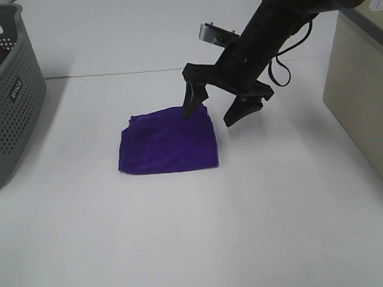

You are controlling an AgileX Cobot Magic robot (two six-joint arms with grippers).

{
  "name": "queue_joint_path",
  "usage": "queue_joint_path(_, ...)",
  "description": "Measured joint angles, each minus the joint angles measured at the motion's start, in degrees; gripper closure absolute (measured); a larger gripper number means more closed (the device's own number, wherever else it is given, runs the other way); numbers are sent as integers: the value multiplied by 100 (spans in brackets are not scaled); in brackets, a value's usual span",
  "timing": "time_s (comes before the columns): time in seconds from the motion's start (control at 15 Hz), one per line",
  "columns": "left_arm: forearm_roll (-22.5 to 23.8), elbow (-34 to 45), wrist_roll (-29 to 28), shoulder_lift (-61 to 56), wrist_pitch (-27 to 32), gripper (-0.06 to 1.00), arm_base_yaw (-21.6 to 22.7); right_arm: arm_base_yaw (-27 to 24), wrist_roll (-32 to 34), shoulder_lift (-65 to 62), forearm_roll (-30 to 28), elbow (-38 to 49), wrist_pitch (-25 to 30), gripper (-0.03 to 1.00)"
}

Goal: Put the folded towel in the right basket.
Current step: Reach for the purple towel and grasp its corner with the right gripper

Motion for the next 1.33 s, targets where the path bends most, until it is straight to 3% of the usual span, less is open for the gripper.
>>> queue_joint_path(0.53, 0, 0, 0, 0, 0, -5, 0, -6, -29, 625, 0, 0, -470, 12)
queue_joint_path(1.07, 0, 0, 0, 0, 0, -5, 0, 34, 23, 693, 29, -63, -544, 13)
queue_joint_path(1.33, 0, 0, 0, 0, 0, -5, 0, 590, 23, 945, 596, -172, -963, 21)
